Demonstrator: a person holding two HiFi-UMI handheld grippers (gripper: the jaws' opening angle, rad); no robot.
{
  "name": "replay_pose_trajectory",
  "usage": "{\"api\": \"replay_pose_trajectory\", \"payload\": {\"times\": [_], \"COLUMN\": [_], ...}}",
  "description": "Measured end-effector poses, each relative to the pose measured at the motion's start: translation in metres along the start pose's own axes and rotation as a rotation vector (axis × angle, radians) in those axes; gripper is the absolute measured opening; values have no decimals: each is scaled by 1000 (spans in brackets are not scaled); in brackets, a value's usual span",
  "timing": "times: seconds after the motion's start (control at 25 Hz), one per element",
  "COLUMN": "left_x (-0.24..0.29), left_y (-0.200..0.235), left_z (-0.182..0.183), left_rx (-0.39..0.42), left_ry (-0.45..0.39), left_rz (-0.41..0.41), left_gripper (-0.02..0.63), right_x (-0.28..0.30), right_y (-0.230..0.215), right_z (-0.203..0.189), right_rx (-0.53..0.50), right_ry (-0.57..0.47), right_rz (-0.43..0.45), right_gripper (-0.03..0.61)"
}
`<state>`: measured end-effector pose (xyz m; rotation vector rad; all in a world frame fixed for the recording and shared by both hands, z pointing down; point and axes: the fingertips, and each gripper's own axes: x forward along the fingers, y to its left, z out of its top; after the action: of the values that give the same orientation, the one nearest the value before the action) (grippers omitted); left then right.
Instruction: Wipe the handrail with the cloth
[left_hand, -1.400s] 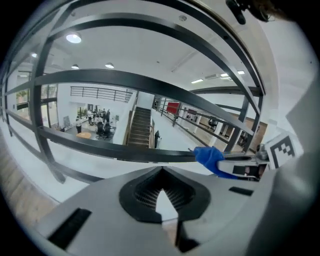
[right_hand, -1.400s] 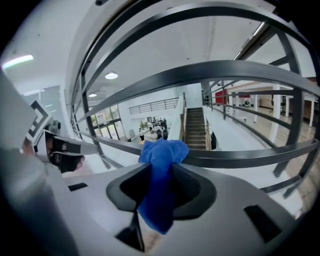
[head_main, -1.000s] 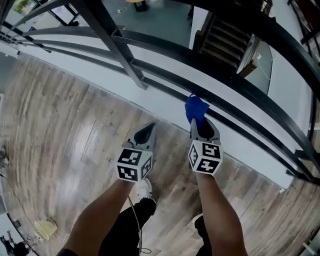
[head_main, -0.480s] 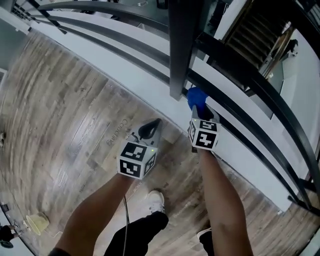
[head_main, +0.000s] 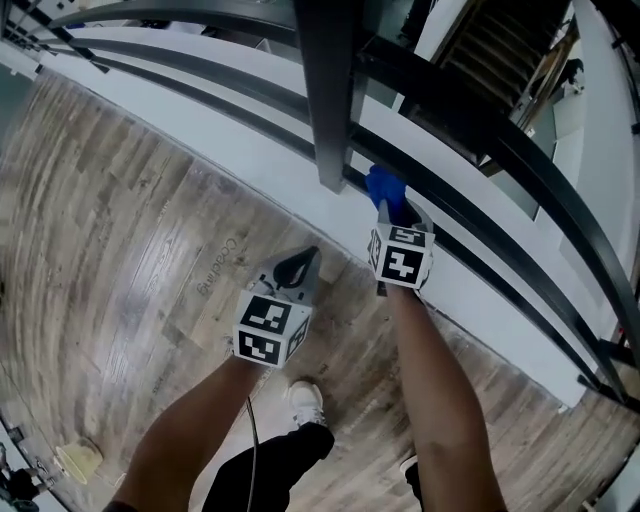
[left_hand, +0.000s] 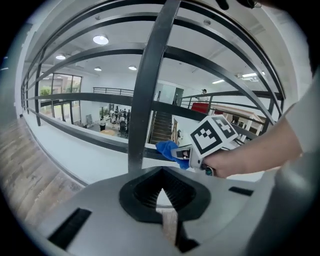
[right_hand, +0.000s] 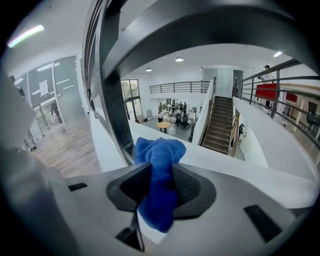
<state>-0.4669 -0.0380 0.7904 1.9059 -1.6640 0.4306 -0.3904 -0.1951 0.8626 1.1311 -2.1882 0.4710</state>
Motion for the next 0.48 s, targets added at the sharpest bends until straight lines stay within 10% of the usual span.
{"api": "replay_pose_trajectory", "payload": {"times": [0.48], "left_x": [29], "left_y": [-130], "left_z": [-5], "left_rx": [35], "left_ry": [24], "left_rz": [-95], "left_gripper": [-2], "right_x": [-70], "right_y": [-112], "right_z": [-56], "right_rx": [24], "right_ry": [7], "right_rz": [-66], "right_gripper": [135]}}
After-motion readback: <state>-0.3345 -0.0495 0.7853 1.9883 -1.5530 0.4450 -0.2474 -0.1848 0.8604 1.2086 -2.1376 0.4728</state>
